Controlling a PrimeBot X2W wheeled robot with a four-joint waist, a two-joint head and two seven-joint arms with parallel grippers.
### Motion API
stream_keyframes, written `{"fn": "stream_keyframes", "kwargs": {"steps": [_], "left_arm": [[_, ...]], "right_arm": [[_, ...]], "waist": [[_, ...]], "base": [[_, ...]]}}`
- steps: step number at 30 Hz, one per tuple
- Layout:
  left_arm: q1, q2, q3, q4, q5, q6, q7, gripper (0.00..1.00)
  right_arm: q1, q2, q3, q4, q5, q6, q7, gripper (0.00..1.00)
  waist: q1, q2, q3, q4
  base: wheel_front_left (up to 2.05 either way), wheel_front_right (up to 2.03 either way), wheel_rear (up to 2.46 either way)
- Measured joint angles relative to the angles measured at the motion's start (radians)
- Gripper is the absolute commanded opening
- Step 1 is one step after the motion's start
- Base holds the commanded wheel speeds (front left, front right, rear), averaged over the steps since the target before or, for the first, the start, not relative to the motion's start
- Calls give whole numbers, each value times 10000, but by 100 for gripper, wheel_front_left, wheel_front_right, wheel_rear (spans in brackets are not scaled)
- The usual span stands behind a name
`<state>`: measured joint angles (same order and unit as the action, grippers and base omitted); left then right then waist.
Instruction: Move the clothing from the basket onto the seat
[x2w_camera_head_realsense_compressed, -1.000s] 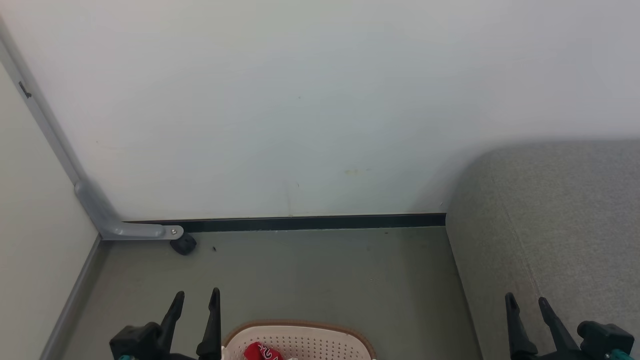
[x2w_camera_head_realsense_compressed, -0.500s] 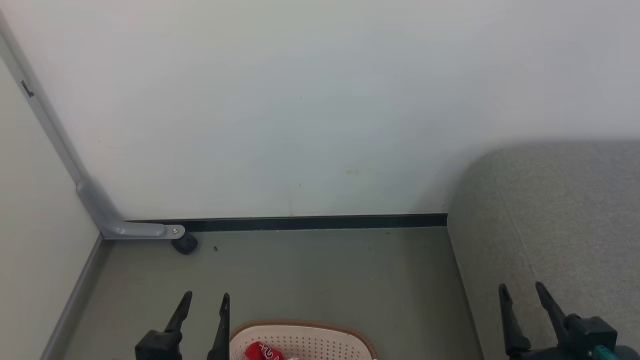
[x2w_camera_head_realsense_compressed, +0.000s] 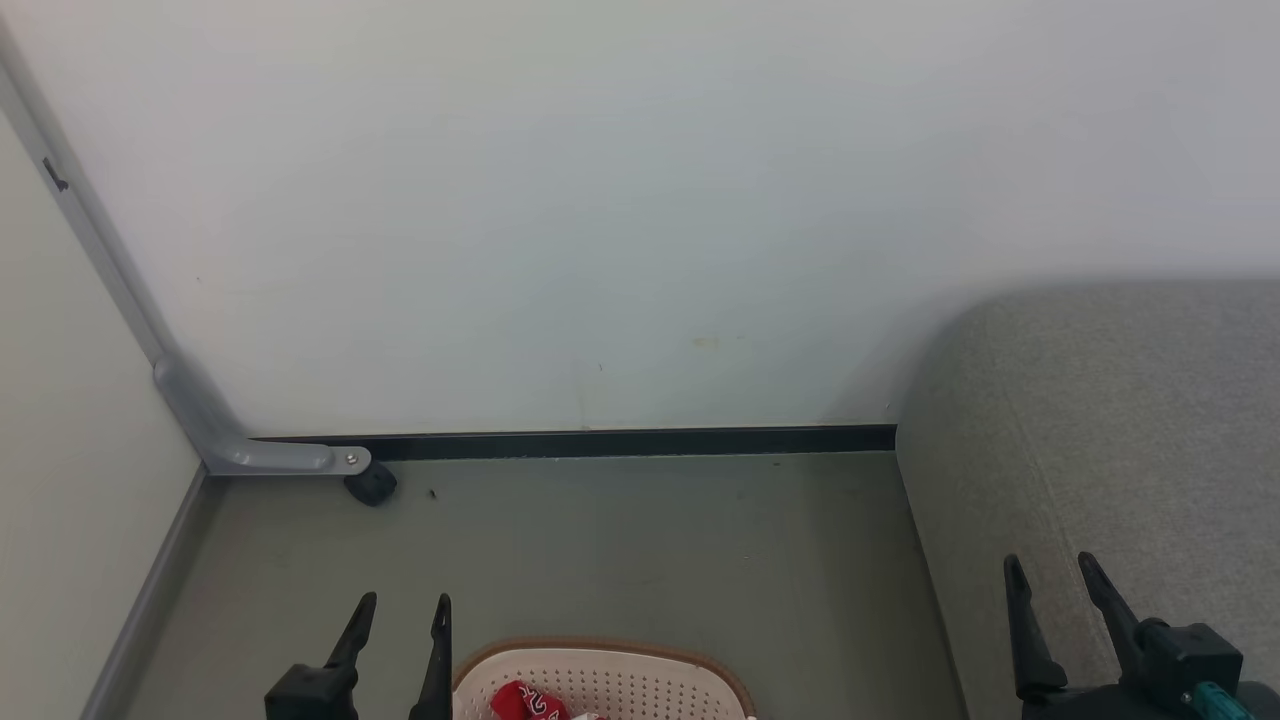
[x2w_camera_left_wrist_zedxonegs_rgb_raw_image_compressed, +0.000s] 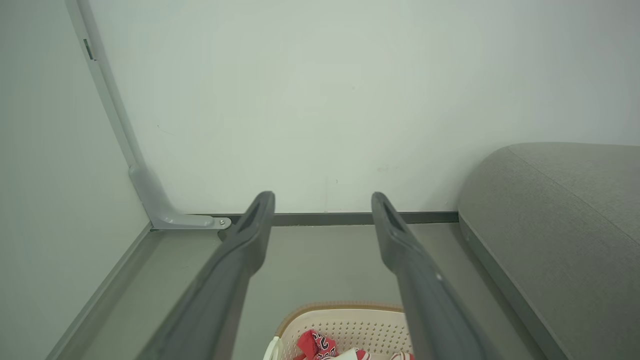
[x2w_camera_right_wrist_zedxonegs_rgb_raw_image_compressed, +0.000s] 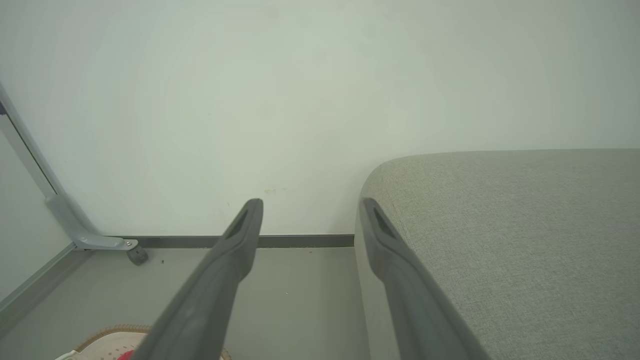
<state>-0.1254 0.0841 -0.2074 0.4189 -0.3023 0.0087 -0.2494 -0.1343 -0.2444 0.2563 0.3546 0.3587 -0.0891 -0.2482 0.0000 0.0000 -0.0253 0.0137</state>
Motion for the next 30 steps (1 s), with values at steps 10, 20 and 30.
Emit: {"fn": "stream_keyframes", "kwargs": {"steps": [10,20,30], "left_arm": [[-2,-100,46,238,6,-6,0,100],[-10,-153,-15,380,150,-8,0,100],[-665,-291,-341,878,222,0,0,100]], "right_arm": [[0,31,-71,-17,-90,12,0,100],[2,21,-98,-326,-265,94,-4,100],[-500,-167,-209,-1035,-430,190,-10,100]], "waist": [[0,0,46,10],[0,0,304,-31],[0,0,1190,-155]], "base": [[0,0,0],[0,0,0],[0,0,0]]}}
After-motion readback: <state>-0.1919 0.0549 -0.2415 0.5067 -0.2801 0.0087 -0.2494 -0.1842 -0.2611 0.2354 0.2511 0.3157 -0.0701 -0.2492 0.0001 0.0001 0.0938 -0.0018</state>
